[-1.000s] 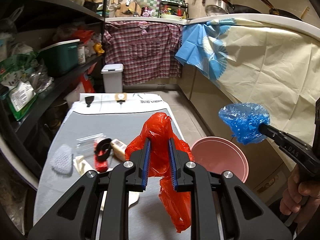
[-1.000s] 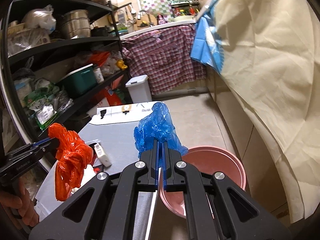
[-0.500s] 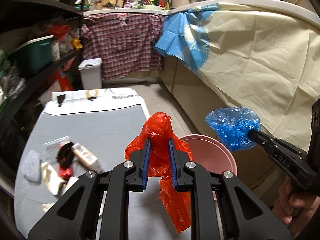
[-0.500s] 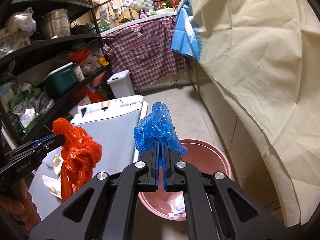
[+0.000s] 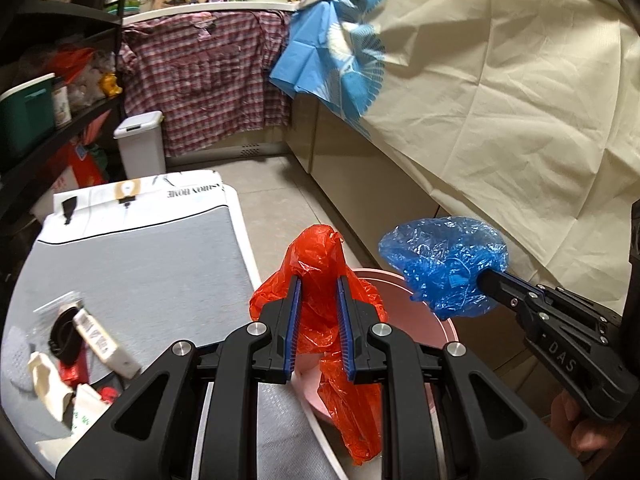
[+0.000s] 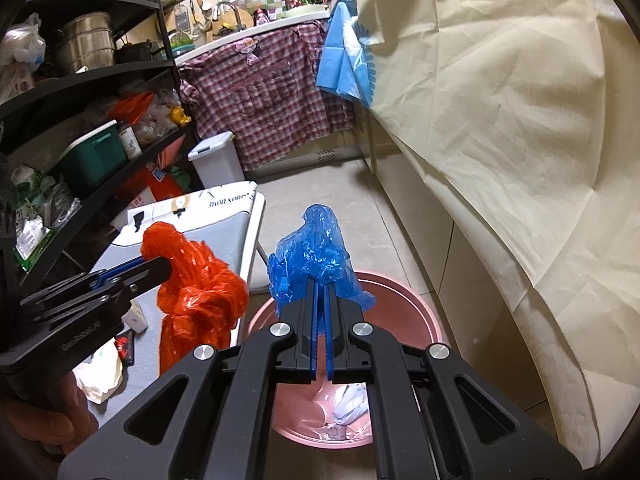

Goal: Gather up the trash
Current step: 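Carry the orange and blue bags in both tools over the pink bin, then open both tools to drop the bags into the pink bin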

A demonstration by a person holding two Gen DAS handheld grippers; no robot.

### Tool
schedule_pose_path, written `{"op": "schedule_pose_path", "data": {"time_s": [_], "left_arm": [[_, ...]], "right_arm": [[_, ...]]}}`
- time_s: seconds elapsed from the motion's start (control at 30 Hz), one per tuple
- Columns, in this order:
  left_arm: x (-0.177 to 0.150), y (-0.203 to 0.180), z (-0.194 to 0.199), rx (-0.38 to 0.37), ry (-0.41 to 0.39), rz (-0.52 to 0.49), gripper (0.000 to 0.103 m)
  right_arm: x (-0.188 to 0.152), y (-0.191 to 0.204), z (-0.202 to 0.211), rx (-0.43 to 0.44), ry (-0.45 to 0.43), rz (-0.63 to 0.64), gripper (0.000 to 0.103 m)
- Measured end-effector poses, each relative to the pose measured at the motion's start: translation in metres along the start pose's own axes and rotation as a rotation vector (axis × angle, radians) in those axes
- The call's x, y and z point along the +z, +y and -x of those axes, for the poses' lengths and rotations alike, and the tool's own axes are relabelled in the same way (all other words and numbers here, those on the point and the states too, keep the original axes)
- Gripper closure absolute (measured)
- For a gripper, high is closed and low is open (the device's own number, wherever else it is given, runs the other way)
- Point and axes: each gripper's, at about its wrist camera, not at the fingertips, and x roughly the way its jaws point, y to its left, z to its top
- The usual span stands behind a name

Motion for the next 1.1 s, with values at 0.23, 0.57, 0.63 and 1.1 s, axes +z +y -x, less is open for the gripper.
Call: {"op": "schedule_pose_path", "data": {"time_s": [0.23, 0.57, 0.63, 1.1], "left_arm": [[0.001, -0.002, -0.029, -0.01, 0.034, -0.008, 0.086], [-0.001, -0.006, -0.054, -0.021, 0.073, -0.018, 0.086], [-0.002, -0.007, -0.057, -0.024, 0.078, -0.021, 0.086], [0.001, -0.002, -0.053, -0.024, 0.077, -0.017, 0.066]], "right_arm": [[0.0, -0.004, -0.012, -0.023, 0.027, -0.007, 0.1], [-0.003, -0.004, -0.023, -0.046, 0.056, -0.005, 0.1], [-0.001, -0.004, -0.025, -0.048, 0.061, -0.006, 0.1], [-0.003, -0.009, -0.033, -0.09, 0.089, -0.034, 0.061]]}}
